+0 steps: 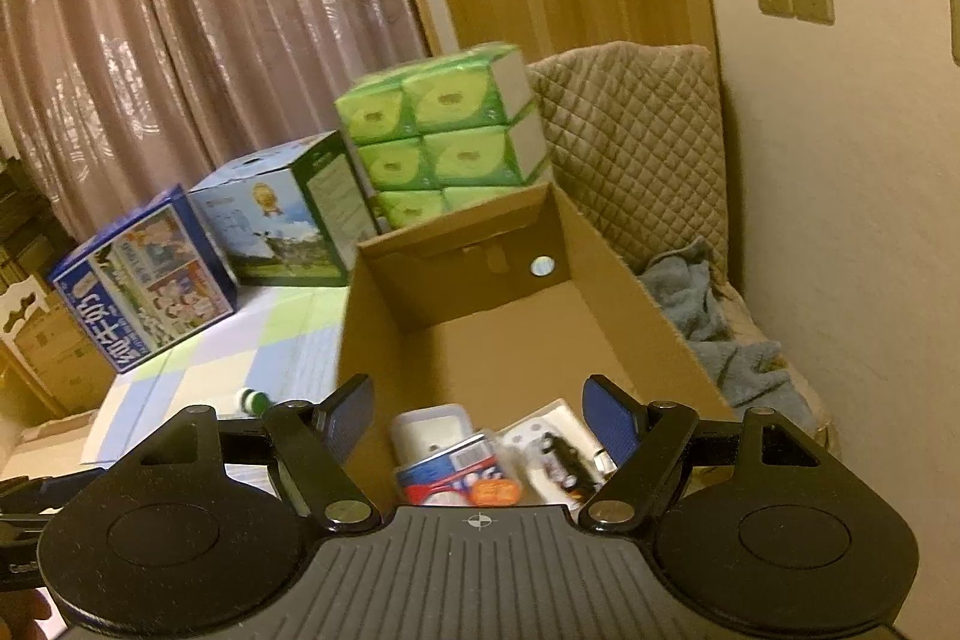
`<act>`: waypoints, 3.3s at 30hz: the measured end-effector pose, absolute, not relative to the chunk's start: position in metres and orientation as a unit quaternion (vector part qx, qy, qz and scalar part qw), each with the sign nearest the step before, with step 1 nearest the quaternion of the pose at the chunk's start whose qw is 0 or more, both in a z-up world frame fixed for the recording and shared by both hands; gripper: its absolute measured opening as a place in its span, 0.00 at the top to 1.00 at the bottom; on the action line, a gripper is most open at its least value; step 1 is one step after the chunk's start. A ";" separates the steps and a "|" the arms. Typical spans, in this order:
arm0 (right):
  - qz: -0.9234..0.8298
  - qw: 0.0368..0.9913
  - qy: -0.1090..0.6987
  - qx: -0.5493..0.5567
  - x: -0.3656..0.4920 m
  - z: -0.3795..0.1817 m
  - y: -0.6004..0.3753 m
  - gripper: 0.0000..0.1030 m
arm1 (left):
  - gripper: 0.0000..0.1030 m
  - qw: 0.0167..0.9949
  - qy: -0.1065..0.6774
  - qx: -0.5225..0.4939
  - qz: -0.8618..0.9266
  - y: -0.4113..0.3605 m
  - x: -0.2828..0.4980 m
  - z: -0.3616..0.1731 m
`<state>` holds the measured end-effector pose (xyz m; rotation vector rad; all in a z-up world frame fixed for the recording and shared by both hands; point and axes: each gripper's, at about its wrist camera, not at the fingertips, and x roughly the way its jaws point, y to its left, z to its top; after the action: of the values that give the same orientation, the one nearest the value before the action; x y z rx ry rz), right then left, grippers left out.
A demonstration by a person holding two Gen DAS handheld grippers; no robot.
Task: Organize rigid objects
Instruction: 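Withdraw both tools from the box back over the table, then lower the left tool onto the white plug adapter and close on it, then close the right tool on the green-and-white bottle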
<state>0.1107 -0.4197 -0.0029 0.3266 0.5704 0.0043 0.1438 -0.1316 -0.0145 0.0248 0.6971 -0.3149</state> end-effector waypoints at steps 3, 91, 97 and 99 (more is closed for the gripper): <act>0.013 0.948 0.279 0.155 0.105 0.003 -0.406 0.29 | 0.21 0.929 0.339 0.010 -0.146 -0.120 0.137 -0.011; 0.092 0.928 0.344 0.105 0.303 -0.148 -0.201 0.44 | 0.57 0.937 0.335 -0.009 -0.095 0.026 0.360 -0.137; 0.110 0.932 0.333 0.091 0.319 -0.154 -0.170 0.44 | 0.57 0.939 0.337 -0.027 -0.056 0.050 0.363 -0.134; 0.108 0.933 0.332 0.086 0.326 -0.159 -0.161 0.44 | 0.57 0.942 0.334 -0.010 -0.046 0.051 0.364 -0.135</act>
<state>0.3258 -0.1612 -0.1587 0.1760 0.6786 0.2215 0.3642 0.0506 -0.1345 -0.0204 0.6803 -0.0943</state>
